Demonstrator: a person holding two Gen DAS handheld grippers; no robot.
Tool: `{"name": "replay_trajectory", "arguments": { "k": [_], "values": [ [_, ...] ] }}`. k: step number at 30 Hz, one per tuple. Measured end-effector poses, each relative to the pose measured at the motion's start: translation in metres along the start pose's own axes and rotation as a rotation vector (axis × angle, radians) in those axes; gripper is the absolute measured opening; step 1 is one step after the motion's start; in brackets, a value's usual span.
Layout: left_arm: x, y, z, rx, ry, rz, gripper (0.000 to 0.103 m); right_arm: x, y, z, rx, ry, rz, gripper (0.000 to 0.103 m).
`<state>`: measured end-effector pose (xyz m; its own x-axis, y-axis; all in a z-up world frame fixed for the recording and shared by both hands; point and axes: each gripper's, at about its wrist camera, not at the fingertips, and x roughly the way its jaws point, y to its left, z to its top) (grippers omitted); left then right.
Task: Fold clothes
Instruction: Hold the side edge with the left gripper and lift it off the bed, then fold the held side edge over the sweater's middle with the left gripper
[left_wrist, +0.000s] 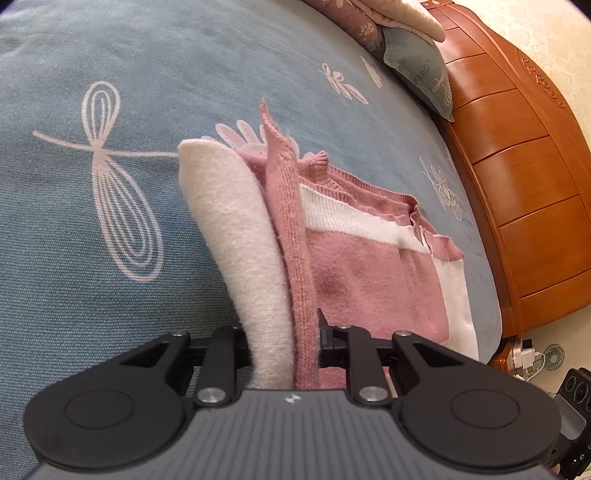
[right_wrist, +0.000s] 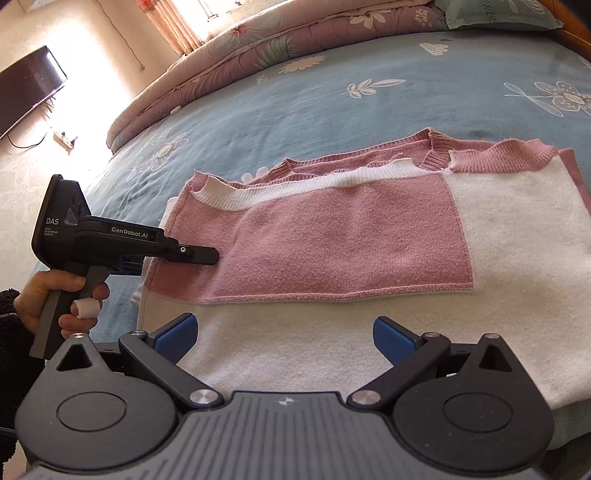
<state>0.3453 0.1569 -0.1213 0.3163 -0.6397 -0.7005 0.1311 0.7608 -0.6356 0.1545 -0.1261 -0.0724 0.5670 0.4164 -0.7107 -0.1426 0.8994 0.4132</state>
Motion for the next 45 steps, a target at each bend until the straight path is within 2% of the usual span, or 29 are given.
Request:
{"name": "replay_trajectory", "arguments": {
  "k": [3,12,19,24,38,45],
  "values": [
    [-0.009,-0.011,0.003,0.001,-0.012,-0.016,0.020,-0.010,-0.007,-0.003,-0.003,-0.014,0.002,0.103],
    [-0.020,-0.059,0.007,0.078,-0.013,0.050,0.020,-0.028,-0.021,-0.006,-0.010,0.004,0.056,0.103],
    [-0.027,-0.093,0.006,0.106,-0.025,0.065,0.020,-0.045,-0.037,-0.009,0.007,-0.028,0.076,0.103],
    [-0.026,-0.121,0.006,0.112,-0.024,0.033,0.020,-0.054,-0.050,-0.012,0.029,-0.055,0.079,0.103],
    [-0.002,-0.197,0.018,0.136,-0.038,-0.073,0.020,-0.088,-0.090,-0.024,0.092,-0.125,0.038,0.103],
    [0.043,-0.235,0.014,0.147,0.017,-0.052,0.020,-0.106,-0.105,-0.030,0.115,-0.153,0.013,0.103]
  ]
}}
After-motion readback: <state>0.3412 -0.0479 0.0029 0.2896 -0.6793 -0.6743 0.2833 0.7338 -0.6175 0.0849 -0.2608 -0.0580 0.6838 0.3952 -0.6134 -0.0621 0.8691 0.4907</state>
